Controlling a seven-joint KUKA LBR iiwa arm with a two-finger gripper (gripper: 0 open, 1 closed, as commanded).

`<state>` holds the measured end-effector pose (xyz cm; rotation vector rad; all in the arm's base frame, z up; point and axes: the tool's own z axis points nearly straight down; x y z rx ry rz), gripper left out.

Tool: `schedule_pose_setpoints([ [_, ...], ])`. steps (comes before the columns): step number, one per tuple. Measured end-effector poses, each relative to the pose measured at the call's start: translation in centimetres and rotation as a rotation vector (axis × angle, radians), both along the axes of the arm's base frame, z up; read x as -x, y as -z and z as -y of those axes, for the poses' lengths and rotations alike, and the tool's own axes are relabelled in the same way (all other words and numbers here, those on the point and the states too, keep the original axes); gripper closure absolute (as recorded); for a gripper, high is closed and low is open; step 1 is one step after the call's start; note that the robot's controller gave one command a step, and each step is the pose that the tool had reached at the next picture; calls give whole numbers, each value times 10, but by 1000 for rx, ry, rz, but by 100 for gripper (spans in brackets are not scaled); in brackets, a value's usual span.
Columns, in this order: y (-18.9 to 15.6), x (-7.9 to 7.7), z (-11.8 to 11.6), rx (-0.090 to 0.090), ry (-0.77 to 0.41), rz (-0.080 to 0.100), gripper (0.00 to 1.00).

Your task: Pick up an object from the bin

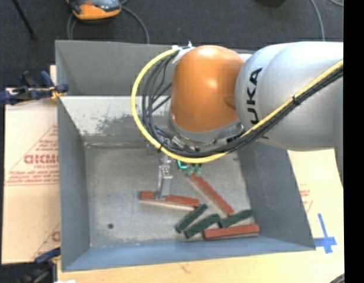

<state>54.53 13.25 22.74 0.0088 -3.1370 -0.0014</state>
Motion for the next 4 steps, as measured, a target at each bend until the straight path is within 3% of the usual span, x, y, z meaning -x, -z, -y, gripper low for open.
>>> schedule_pose_setpoints([
  [1, -5, -1, 1, -1, 3, 8, 0],
  [2, 46, 1, 14, 0, -41, 15, 0],
  [3, 114, 25, 28, 1, -171, 11, 0],
  [4, 150, 0, 36, 1, -248, 8, 0],
])
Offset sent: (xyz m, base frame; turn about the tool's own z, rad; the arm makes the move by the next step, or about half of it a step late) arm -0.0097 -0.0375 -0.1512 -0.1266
